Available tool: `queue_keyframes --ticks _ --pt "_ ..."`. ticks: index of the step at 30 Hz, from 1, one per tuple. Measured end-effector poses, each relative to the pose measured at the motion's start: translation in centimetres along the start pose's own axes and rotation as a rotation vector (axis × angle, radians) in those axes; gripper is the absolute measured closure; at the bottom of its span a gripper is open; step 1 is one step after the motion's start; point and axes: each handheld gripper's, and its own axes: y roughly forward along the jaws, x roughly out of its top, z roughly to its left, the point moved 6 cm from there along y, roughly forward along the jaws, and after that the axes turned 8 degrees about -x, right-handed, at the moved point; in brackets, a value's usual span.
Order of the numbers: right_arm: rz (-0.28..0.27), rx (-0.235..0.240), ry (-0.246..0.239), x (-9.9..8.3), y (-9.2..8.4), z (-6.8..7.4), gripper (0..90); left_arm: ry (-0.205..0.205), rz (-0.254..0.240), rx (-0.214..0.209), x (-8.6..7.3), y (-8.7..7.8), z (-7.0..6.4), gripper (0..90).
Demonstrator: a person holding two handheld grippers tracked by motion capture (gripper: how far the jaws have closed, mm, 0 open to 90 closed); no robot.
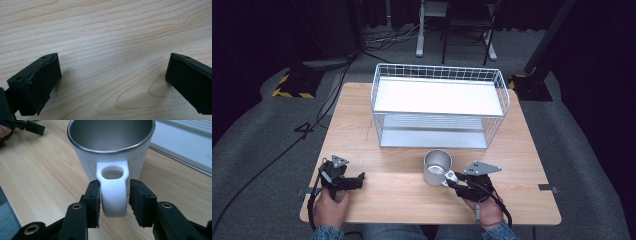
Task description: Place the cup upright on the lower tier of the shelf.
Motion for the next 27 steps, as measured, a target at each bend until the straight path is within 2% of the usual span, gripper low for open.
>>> queue_keyframes --ticks 6,8,11,16,27 --pt "0.008 -0.014 -0.022 0.1 0.2 0.2 64.5 0.0 0.0 0.0 0.0 0.0 0.0 0.5" --pt "0.008 -0.01 -0.028 0.1 0.2 0.3 69.8 0.0 0.0 0.0 0.0 0.0 0.0 0.5" --pt "0.002 -0.01 -0.049 0.2 0.1 0.5 70.9 0.0 0.0 0.0 0.0 0.0 0.0 0.5" --pt "-0.007 -0.007 -0.043 0.3 0.1 0.5 71.3 0.0 0.0 0.0 0.0 0.0 0.0 0.5" --pt "-0.077 -0.001 -0.01 1.2 -0.8 0.5 71.6 0.001 0.0 0.0 0.0 0.0 0.0 0.5"
